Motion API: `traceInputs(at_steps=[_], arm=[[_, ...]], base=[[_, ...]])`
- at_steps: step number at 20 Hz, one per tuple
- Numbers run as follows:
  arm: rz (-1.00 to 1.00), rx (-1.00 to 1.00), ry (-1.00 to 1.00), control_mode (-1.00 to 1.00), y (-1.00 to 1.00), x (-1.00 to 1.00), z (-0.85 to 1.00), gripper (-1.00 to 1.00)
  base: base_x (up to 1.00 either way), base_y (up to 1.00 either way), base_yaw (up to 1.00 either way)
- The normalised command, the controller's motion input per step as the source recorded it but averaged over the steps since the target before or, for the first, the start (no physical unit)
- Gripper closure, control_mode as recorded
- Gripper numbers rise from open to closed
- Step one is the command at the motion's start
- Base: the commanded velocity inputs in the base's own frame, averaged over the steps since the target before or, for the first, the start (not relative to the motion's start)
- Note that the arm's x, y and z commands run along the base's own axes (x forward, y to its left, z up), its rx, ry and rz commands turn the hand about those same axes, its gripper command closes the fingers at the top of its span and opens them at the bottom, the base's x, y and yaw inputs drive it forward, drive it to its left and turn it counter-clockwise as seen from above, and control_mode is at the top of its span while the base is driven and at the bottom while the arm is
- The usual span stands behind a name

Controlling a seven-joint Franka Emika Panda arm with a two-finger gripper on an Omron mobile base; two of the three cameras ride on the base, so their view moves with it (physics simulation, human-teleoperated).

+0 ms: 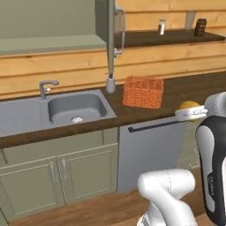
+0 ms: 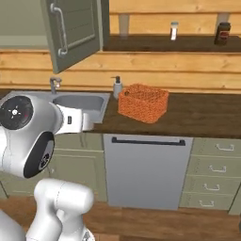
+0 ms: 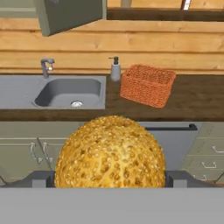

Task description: Open the cabinet, pick up the bread from the cabinet and place it in the basket. Then move the basket to the dining counter.

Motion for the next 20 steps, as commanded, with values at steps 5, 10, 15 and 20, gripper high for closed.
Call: traceInputs(at_steps=[5, 10, 15, 20], arm=[[0.00, 0.00, 0.00, 1.00, 0.00, 0.00, 0.00, 1.00], [0.00, 0.00, 0.00, 1.00, 0.00, 0.00, 0.00, 1.00], [0.00, 0.00, 0.00, 1.00, 0.00, 0.00, 0.00, 1.00], [0.00, 0.00, 0.00, 1.00, 0.00, 0.00, 0.00, 1.00]], base=[[0.93, -0.93, 0.12], [0.61, -0.80, 0.22], [0.31, -0.06, 0.07], [0.75, 0.00, 0.02]])
